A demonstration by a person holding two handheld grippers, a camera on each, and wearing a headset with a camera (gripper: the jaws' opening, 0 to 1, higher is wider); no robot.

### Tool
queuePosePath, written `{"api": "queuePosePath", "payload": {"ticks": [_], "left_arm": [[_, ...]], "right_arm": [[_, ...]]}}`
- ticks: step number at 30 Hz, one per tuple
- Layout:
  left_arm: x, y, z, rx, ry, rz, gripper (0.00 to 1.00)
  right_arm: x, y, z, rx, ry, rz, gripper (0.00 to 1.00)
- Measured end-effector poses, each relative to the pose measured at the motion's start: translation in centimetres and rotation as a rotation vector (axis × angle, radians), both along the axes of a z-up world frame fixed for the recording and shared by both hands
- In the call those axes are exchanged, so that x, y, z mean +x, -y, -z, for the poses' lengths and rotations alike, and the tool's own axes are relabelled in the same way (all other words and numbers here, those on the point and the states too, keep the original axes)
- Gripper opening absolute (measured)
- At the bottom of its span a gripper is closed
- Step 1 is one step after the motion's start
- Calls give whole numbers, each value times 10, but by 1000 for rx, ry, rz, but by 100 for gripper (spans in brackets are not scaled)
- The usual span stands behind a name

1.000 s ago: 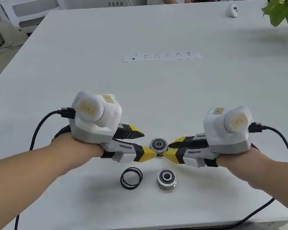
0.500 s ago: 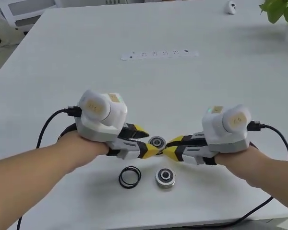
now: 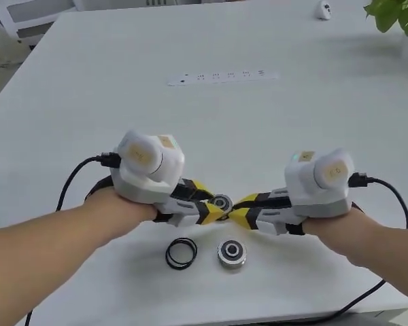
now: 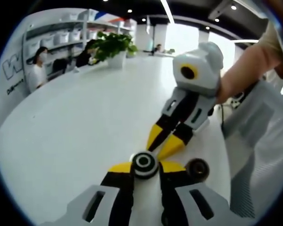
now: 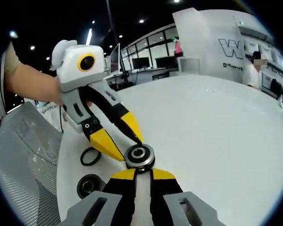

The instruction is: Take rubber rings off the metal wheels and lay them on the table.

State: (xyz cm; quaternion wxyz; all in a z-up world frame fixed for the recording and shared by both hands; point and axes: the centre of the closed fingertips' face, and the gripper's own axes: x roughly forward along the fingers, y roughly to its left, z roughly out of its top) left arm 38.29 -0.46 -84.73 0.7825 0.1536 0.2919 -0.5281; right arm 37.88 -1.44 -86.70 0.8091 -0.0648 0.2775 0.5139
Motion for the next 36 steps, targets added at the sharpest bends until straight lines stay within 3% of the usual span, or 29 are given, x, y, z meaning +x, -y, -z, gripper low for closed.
{"api": "queuePosePath", "payload": {"ticks": [7, 13, 36], "left_arm": [[4, 3, 1, -7, 4, -13, 16], [4, 4, 2, 16, 46, -5, 14], [2, 2, 3, 40, 107, -52, 12]], "right_arm": [[1, 0, 0, 4, -2, 0, 6], [0, 0, 0, 3, -6, 2, 5], [5, 3, 1, -9, -17, 73, 0]]}}
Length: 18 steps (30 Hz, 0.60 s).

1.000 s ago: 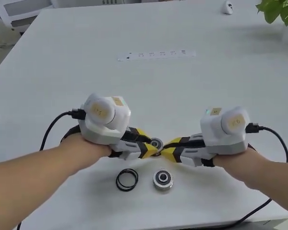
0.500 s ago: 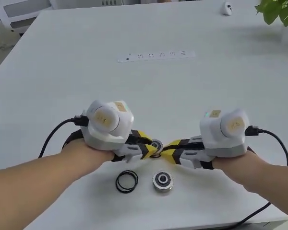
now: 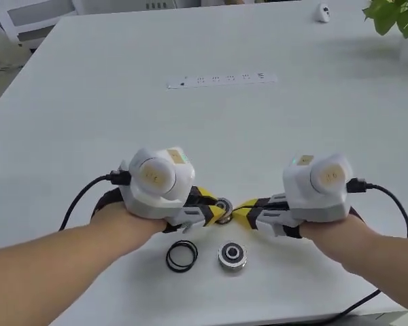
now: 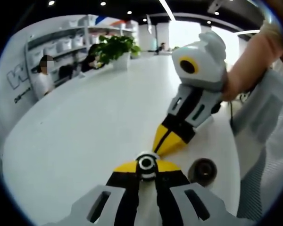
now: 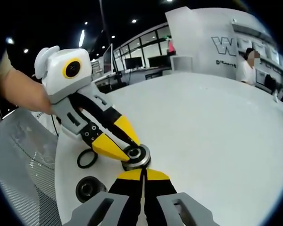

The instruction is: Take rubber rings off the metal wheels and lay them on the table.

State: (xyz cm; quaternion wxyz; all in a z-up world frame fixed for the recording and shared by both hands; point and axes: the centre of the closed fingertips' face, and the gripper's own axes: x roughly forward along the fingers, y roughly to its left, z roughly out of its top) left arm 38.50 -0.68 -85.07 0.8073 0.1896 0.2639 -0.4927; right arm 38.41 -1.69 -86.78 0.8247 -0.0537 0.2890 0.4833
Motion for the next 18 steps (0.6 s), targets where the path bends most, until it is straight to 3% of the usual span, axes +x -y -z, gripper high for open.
{"api": "queuePosePath", "payload": {"ticks": [18], "left_arm": [[1, 1, -1, 8, 1, -13, 12]], "right_arm": [[1, 4, -9, 62, -30, 52, 0]]}}
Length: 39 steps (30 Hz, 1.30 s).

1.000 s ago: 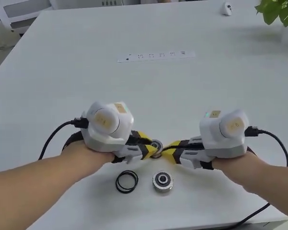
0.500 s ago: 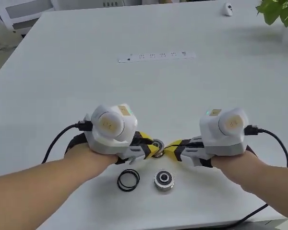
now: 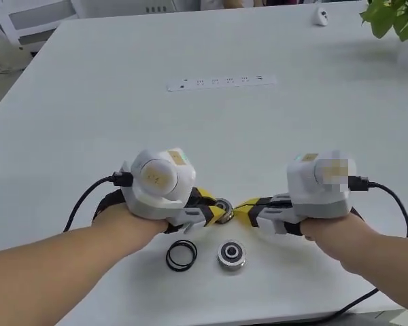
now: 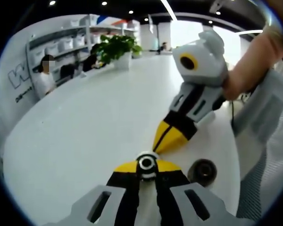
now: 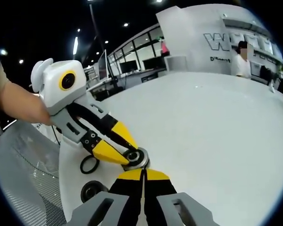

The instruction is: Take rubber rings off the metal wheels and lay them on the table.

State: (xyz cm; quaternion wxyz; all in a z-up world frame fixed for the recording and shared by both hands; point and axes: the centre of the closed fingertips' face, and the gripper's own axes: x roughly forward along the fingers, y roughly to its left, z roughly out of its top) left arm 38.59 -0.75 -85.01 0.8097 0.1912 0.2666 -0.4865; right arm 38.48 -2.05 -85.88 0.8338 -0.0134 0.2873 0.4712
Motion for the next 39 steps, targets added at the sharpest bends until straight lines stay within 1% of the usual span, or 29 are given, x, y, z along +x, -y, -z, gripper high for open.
{"api": "queuePosePath", "payload": {"ticks": [1, 5, 18, 20, 26, 29, 31, 34, 38, 39], "left_arm": [[0, 0, 0, 0, 0, 0, 12], [0, 0, 0, 4, 1, 2, 12], [0, 0, 0, 15, -4, 0, 11], [0, 1, 0, 18, -3, -2, 11], [0, 1, 0, 17, -4, -13, 11], [-3, 3, 0, 14, -4, -18, 10], [-4, 4, 0, 19, 0, -17, 10], [-3, 4, 0, 28, 1, -23, 10], [-2, 4, 0, 34, 0, -26, 10], [-2, 4, 0, 35, -1, -26, 10]], "right_arm": [[-1, 1, 0, 1, -10, 2, 0], [-1, 1, -1, 9, -14, 8, 0], [1, 1, -5, 62, -50, 51, 0], [2, 0, -5, 69, -58, 57, 0], [2, 2, -5, 113, -103, 100, 0], [5, 3, -6, 119, -107, 117, 0], [6, 5, -7, 130, -118, 129, 0], [4, 3, -8, 127, -105, 120, 0], [4, 3, -10, 125, -104, 118, 0], [3, 3, -10, 119, -95, 113, 0]]}}
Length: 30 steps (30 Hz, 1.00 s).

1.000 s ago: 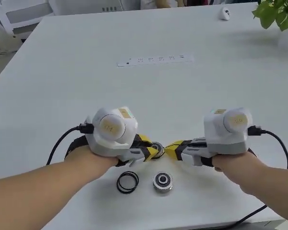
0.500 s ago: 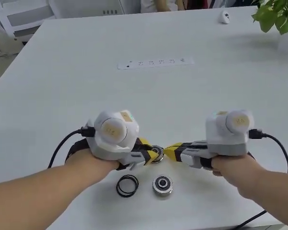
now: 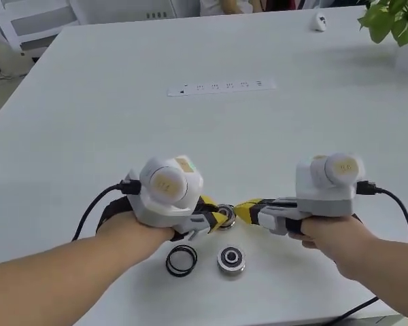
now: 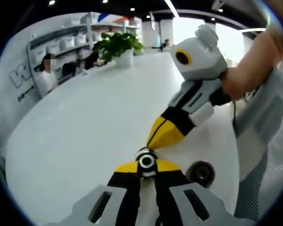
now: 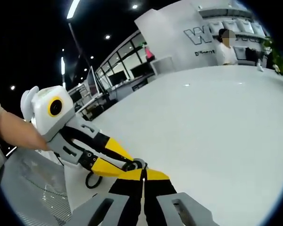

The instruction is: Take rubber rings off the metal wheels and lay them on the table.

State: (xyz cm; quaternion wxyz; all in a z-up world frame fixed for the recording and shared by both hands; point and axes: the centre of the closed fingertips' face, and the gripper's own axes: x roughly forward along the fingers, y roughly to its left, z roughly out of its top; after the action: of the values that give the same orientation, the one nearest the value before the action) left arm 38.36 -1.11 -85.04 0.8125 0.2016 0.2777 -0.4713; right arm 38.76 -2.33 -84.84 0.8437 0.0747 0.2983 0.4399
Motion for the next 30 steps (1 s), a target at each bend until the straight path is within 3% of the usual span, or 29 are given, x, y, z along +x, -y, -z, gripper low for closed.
{"api": "queuePosePath", "payload": {"ticks": [9, 11, 12, 13, 14, 17, 21, 23, 30], "left_arm": [[0, 0, 0, 7, -1, 4, 10], [0, 1, 0, 6, 1, 1, 10], [-1, 0, 2, 12, -10, -1, 10], [1, 1, 1, 5, 3, 1, 10], [1, 1, 1, 1, 4, 1, 10], [1, 1, 1, 2, 0, -2, 10], [1, 0, 1, -5, -1, -1, 10], [1, 0, 1, -7, -1, 0, 10], [1, 1, 1, -12, -3, 9, 10]], "right_arm": [[-4, -3, -3, -3, 13, -28, 0], [-19, -23, -19, 86, -2, -100, 0], [-7, -23, -26, 34, 120, -67, 0], [-12, -24, -34, 47, 91, -121, 0], [-9, -26, -29, 40, 81, -118, 0], [-9, -25, -24, 11, 131, -120, 0], [-1, -7, -17, -30, 156, -98, 0], [0, 1, -14, -25, 144, -92, 0], [-17, 1, 3, -82, 147, -175, 13]]}}
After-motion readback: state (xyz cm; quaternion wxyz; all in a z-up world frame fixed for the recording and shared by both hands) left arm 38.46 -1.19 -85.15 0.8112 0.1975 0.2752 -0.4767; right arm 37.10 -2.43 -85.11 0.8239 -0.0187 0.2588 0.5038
